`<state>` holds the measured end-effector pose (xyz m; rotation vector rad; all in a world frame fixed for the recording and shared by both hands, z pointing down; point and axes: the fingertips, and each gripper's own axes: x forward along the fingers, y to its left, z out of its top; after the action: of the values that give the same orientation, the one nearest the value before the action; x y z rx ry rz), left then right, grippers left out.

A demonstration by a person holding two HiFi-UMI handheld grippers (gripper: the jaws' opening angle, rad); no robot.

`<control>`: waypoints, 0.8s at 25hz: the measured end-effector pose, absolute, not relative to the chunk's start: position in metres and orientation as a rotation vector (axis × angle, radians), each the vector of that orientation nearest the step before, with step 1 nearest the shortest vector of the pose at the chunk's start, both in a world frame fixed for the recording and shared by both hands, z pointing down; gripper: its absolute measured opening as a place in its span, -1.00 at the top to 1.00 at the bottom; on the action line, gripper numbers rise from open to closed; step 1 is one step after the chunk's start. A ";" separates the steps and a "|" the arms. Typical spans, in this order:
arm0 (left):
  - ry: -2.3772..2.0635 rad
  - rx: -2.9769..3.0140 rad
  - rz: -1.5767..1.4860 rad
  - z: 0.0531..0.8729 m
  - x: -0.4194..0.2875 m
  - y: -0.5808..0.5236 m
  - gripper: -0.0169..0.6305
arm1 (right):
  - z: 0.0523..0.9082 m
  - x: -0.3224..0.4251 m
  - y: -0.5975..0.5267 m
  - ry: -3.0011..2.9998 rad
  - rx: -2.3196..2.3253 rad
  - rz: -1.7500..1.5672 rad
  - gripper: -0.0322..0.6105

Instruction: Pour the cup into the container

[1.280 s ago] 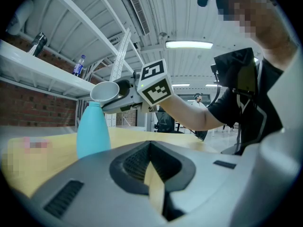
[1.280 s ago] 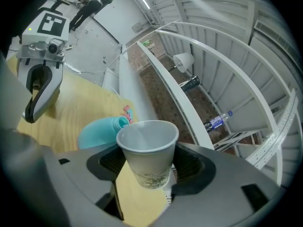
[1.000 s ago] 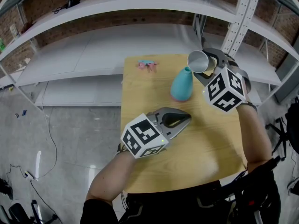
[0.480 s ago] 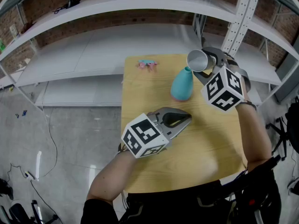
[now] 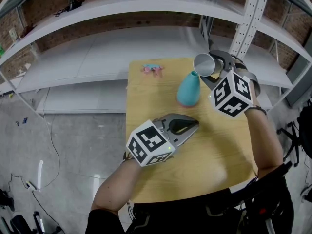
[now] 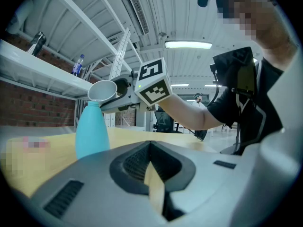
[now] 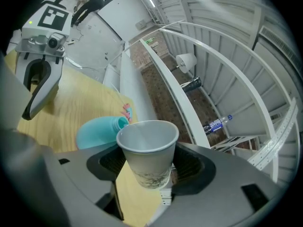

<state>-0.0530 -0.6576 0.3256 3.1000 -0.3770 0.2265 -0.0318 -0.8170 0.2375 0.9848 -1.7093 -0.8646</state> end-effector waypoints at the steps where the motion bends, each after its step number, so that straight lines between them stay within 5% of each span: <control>1: -0.375 3.100 0.226 0.326 -0.053 -0.657 0.94 | 0.238 -0.032 -0.817 -1.710 0.982 -0.863 -0.06; 20: -0.371 3.101 0.228 0.326 -0.056 -0.657 0.94 | 0.245 -0.024 -0.818 -1.956 1.068 -0.646 -0.06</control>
<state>-0.0555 -0.6572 0.3265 3.1010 -0.3705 0.2276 -0.0237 -0.8182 0.2453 1.0678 -1.9555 -0.6462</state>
